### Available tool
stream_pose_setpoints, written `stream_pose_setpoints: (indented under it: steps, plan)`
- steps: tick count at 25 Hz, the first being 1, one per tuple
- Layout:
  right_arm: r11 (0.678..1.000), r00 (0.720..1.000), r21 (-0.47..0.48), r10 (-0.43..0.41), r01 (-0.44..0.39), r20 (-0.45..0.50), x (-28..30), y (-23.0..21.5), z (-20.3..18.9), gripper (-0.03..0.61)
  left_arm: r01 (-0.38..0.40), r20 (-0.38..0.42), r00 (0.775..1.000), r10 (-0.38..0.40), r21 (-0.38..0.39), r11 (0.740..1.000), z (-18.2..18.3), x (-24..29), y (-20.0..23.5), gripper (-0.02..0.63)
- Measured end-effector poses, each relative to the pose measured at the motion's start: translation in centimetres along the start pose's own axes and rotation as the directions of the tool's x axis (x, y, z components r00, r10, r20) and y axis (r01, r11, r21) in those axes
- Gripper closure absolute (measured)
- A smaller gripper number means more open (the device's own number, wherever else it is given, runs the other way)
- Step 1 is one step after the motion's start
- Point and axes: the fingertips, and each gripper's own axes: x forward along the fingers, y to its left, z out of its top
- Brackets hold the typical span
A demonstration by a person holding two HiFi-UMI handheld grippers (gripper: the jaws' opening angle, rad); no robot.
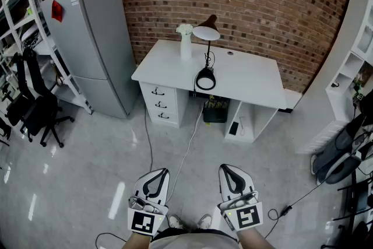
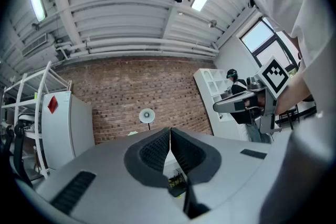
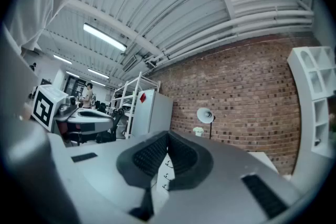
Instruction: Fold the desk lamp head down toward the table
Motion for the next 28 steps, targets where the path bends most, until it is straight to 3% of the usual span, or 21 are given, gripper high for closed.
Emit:
stream_pose_setpoints:
  steps: [4, 20, 23, 28]
  plan:
    - [1.0, 1.0, 0.013, -0.009, 0.009, 0.007, -0.5, -0.2, 0.2, 0.56, 0.0, 0.005, 1.0, 0.0, -0.021, 1.0, 0.2, -0.2, -0.4, 0.6]
    - [1.0, 1.0, 0.023, -0.006, 0.006, 0.004, -0.9, -1.4, -0.1, 0.56, 0.012, 0.002, 1.0, -0.012, 0.021, 1.0, 0.5, 1.2, -1.5, 0.6]
    - [0.999, 1.0, 0.034, 0.003, -0.003, 0.001, -1.1, -2.2, -0.3, 0.56, -0.021, -0.001, 1.0, 0.021, -0.069, 0.997, 0.4, 2.1, -1.9, 0.6]
    - [0.998, 0.999, 0.052, 0.03, -0.031, 0.019, -1.5, -4.2, -0.9, 0.56, -0.058, -0.008, 0.998, 0.057, -0.139, 0.989, 0.3, 4.3, -3.4, 0.6]
